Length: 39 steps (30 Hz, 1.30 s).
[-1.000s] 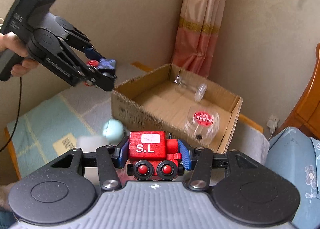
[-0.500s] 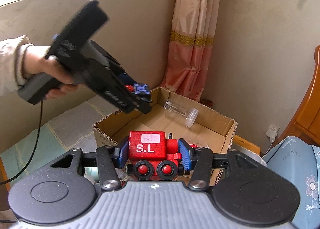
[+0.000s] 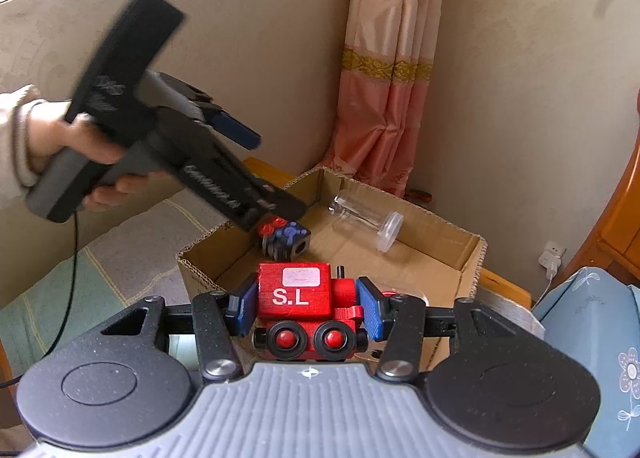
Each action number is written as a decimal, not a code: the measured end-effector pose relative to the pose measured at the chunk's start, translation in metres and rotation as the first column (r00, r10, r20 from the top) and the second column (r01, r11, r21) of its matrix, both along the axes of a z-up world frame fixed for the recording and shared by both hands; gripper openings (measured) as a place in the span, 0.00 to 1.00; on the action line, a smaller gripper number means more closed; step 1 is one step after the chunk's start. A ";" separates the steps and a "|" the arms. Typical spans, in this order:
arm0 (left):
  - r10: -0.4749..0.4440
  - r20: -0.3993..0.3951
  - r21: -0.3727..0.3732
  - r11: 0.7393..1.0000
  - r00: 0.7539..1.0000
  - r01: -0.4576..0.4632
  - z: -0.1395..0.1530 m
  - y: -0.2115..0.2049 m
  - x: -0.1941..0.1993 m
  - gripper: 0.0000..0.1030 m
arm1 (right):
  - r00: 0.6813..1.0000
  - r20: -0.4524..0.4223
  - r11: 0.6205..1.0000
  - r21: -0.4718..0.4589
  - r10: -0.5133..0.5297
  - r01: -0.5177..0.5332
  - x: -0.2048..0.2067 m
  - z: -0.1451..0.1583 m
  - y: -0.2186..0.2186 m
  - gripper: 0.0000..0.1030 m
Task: Organize rigid objects
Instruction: 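Carry the toy robot and red train into the cardboard box and release both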
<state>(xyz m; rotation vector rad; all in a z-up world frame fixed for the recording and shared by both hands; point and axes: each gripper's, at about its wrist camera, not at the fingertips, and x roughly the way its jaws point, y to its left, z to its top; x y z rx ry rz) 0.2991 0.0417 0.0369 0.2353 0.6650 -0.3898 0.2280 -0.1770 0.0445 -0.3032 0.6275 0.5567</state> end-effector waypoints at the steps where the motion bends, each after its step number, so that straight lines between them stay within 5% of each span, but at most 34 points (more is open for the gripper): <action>1: 0.012 0.012 0.005 1.000 1.000 -0.012 0.001 0.003 -0.005 0.99 | 1.000 -0.001 1.000 -0.002 0.001 -0.001 0.003 -0.001 0.003 0.54; 7: 0.097 0.089 0.034 0.994 0.991 -0.100 0.002 0.017 -0.033 0.99 | 1.000 -0.016 1.000 -0.009 0.002 -0.002 0.020 -0.004 0.018 0.54; 15: 0.166 -0.023 0.008 0.986 0.986 -0.166 -0.001 0.035 -0.066 0.99 | 0.998 -0.053 1.000 -0.025 -0.017 0.016 0.039 -0.010 0.031 0.55; 19: 0.181 -0.009 0.045 0.983 0.984 -0.180 0.002 0.037 -0.087 0.99 | 0.999 -0.047 1.000 -0.001 -0.028 0.028 0.039 -0.009 0.032 0.86; 23: 0.183 0.004 0.030 0.983 0.983 -0.183 0.009 0.037 -0.103 0.99 | 0.999 -0.029 0.999 0.024 -0.040 0.041 0.027 -0.002 0.026 0.97; 39: 0.230 0.022 -0.058 0.972 0.973 -0.228 0.018 0.024 -0.171 0.99 | 0.997 -0.016 0.995 0.059 -0.082 0.083 -0.059 -0.005 -0.019 1.00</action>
